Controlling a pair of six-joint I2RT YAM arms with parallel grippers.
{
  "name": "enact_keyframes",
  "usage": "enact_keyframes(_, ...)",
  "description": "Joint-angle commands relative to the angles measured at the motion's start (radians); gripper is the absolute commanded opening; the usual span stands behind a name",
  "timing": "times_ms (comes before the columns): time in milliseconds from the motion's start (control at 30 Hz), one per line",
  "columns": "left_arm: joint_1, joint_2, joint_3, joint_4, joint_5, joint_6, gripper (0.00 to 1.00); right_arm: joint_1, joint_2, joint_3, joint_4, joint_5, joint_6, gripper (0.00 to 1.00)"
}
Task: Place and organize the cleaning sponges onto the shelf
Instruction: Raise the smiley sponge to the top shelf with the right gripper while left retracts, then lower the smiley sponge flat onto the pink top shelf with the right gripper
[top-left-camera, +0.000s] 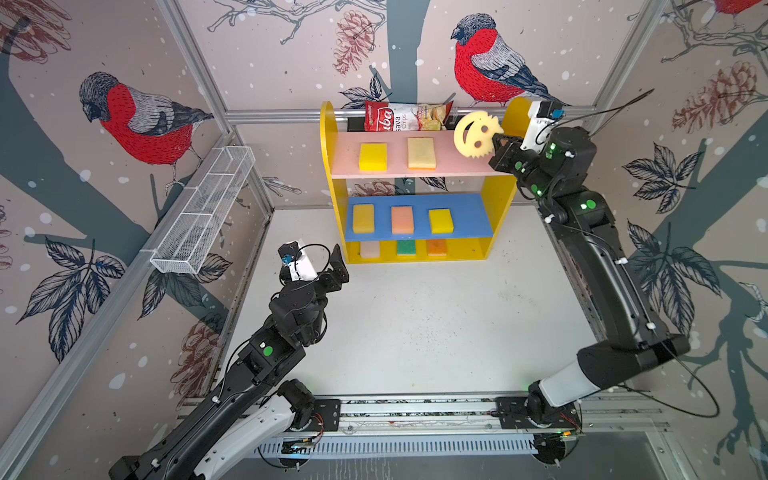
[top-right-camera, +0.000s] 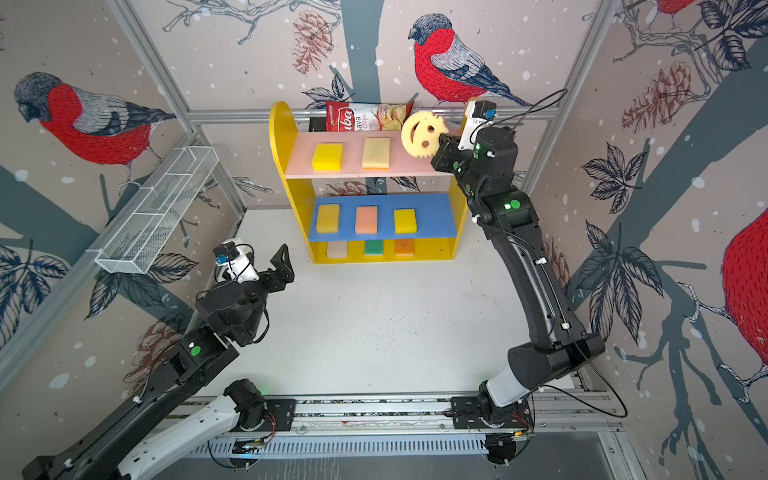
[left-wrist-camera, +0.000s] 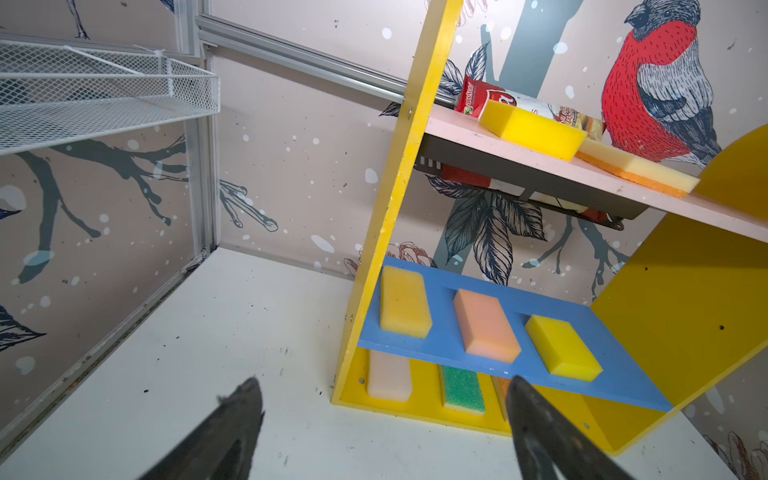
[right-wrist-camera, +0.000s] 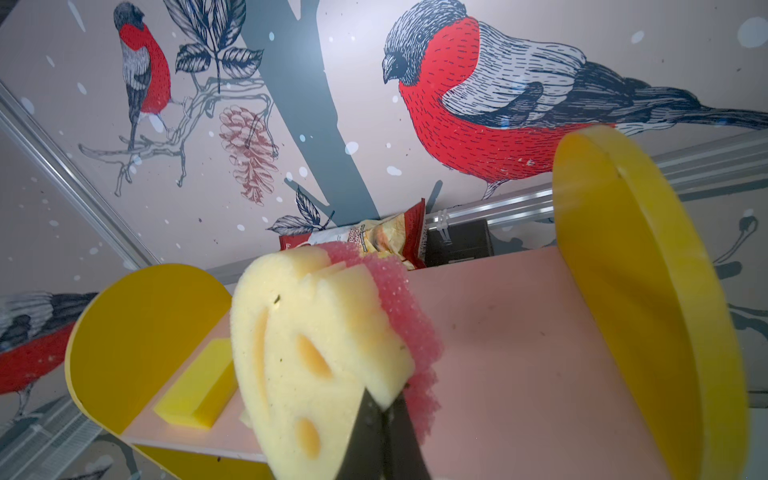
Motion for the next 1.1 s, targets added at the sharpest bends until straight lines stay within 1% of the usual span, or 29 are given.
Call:
enact_keyframes(0, 0.003, -0.018, -0.005, -0.015, -0.037, -0.021, 0.90, -0.005, 0.037, 0.051, -0.048, 0.027, 0.048, 0.00)
enact_keyframes(400, 0.003, -0.056, -0.012, -0.054, -0.072, -0.040, 0.90, -0.031, 0.107, 0.075, -0.108, -0.052, 0.125, 0.01)
enact_keyframes(600, 0.003, -0.052, -0.007, -0.059, -0.080, -0.036, 0.90, -0.045, 0.140, 0.104, -0.159, -0.046, 0.128, 0.04)
enact_keyframes(700, 0.003, -0.053, -0.008, -0.058, -0.082, -0.038, 0.90, -0.049, 0.144, 0.095, -0.161, -0.033, 0.129, 0.08)
enact_keyframes(867, 0.003, -0.049, -0.005, -0.055, -0.091, -0.036, 0.90, -0.052, 0.146, 0.085, -0.163, -0.030, 0.127, 0.19)
enact_keyframes(1067, 0.003, -0.049, 0.000, -0.060, -0.092, -0.038, 0.90, -0.054, 0.146, 0.074, -0.166, -0.009, 0.123, 0.25)
